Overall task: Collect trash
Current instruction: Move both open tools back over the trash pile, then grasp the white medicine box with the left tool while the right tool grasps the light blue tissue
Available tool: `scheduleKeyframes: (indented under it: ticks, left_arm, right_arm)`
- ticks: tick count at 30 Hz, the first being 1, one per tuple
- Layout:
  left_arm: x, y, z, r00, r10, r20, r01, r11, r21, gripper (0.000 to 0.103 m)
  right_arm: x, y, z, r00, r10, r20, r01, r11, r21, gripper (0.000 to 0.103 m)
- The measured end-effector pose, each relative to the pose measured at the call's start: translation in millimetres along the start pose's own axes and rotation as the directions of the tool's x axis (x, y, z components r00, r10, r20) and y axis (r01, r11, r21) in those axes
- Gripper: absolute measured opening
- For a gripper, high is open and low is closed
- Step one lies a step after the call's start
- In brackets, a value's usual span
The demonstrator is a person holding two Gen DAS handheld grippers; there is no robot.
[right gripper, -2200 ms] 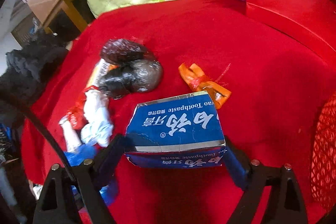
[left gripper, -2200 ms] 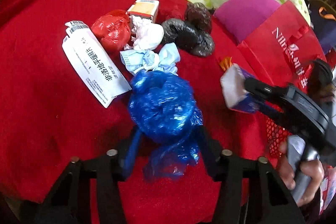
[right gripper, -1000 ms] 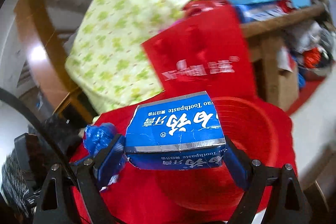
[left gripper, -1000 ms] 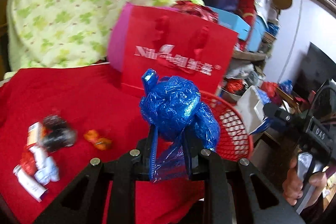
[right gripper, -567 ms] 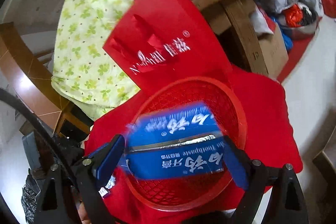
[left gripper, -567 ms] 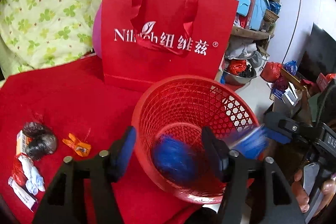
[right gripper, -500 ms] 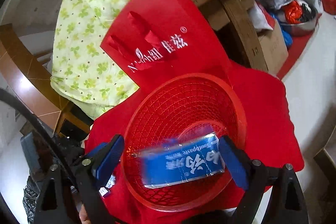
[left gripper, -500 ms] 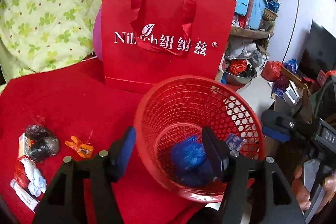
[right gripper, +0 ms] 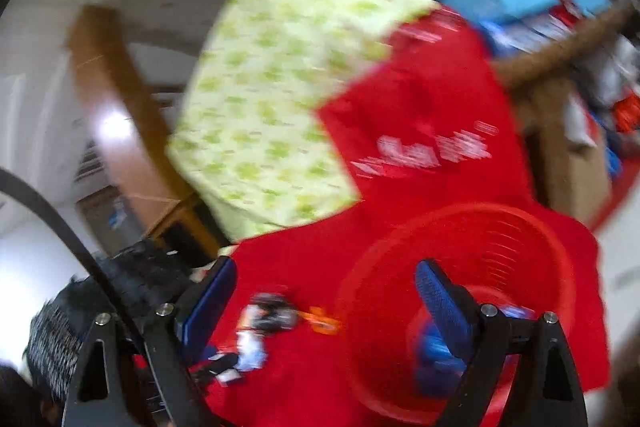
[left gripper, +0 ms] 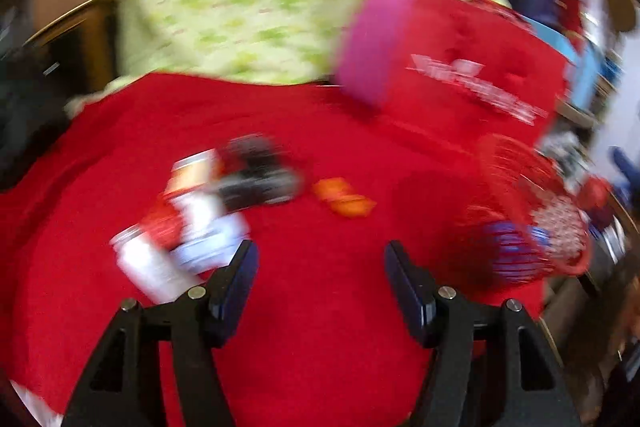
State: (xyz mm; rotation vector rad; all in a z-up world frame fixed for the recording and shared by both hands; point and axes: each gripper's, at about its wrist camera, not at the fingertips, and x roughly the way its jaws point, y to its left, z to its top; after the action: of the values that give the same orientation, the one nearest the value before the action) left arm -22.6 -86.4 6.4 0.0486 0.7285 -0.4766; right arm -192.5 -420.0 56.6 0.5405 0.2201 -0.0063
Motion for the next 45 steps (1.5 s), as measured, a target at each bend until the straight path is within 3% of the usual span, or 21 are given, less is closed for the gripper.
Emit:
scheduleKeyframes:
  ticks: [3, 6, 9, 13, 15, 17, 22, 24, 27, 31, 33, 40, 45]
  left_arm:
    - [-6, 62, -9, 0.994, 0.113, -0.002, -0.113, 0.987, -0.118, 0.066]
    - [-6, 110, -17, 0.981, 0.192, -0.031, -0.194, 0.955, -0.224, 0.066]
    - [-3, 141, -22, 0.975, 0.215, -0.045, -0.219, 0.93, -0.295, 0.066]
    - [15, 158, -22, 0.974, 0.215, -0.071, -0.226, 0.919, -0.322, 0.066]
    - [28, 162, -22, 0.974, 0.205, -0.091, -0.224, 0.915, -0.335, 0.066]
    - [45, 165, -20, 0.977, 0.18, -0.113, -0.208, 0.912, -0.352, 0.066]
    - [80, 175, -20, 0.977, 0.137, -0.163, -0.193, 0.893, -0.406, 0.066]
    - [92, 180, -21, 0.976, 0.116, -0.186, -0.188, 0.878, -0.439, 0.066]
    - [106, 185, -24, 0.976, 0.084, -0.202, -0.173, 0.862, -0.478, 0.066]
    - [115, 187, -28, 0.979, 0.041, -0.199, -0.138, 0.856, -0.499, 0.064]
    - [119, 188, -30, 0.98, 0.015, -0.197, -0.114, 0.856, -0.503, 0.052]
    - [120, 197, -33, 0.987, -0.026, -0.161, -0.062, 0.854, -0.517, 0.051]
    - [115, 200, -35, 0.988, -0.032, -0.15, -0.051, 0.856, -0.515, 0.051]
  right_arm:
    - [23, 42, -11, 0.992, 0.114, -0.051, -0.117, 0.99, -0.079, 0.094]
    - [59, 74, -30, 0.973, 0.158, -0.169, -0.179, 0.977, -0.117, 0.094]
    - [106, 94, -55, 0.937, 0.167, -0.308, -0.208, 0.972, -0.106, 0.094]
    - [166, 106, -97, 0.87, 0.154, -0.469, -0.216, 0.973, -0.081, 0.094]
    - [193, 102, -118, 0.834, 0.157, -0.53, -0.218, 0.974, -0.055, 0.094]
    - [215, 98, -133, 0.811, 0.145, -0.567, -0.199, 0.979, -0.035, 0.094]
    - [258, 88, -161, 0.766, 0.139, -0.628, -0.159, 0.987, 0.024, 0.088]
    - [266, 87, -167, 0.756, 0.131, -0.642, -0.142, 0.989, 0.036, 0.082]
    - [283, 83, -173, 0.748, 0.121, -0.652, -0.117, 0.992, 0.051, 0.082]
    - [308, 82, -179, 0.735, 0.129, -0.665, -0.103, 0.992, 0.078, 0.081]
    - [320, 82, -182, 0.728, 0.148, -0.67, -0.096, 0.989, 0.114, 0.079]
    - [365, 88, -208, 0.676, 0.181, -0.715, -0.048, 0.978, 0.202, 0.07]
    - [385, 91, -231, 0.638, 0.144, -0.756, 0.015, 0.98, 0.199, 0.045]
